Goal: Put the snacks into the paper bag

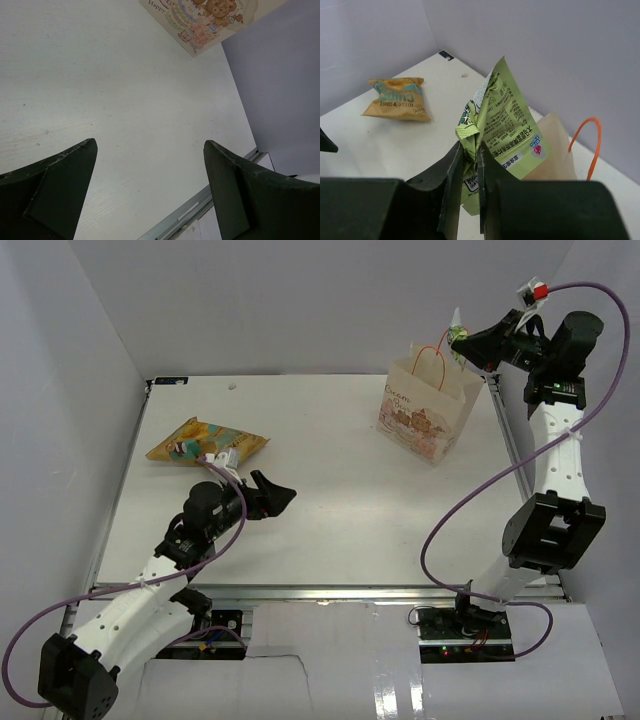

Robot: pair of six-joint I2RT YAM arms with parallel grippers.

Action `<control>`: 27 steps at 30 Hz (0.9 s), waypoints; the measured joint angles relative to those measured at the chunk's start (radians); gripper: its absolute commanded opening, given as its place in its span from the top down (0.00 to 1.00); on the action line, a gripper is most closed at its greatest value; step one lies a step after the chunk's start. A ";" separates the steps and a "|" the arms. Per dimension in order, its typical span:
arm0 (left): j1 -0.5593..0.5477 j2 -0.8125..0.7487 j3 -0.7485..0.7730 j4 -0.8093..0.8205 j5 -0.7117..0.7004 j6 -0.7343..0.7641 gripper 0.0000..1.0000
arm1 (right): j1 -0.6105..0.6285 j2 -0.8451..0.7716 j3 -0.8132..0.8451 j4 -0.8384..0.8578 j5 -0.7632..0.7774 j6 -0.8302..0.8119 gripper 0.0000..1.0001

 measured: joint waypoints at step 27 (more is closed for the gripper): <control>0.507 0.611 0.632 -0.643 -0.299 -0.285 0.05 | -0.045 0.006 -0.030 -0.410 0.157 -0.380 0.34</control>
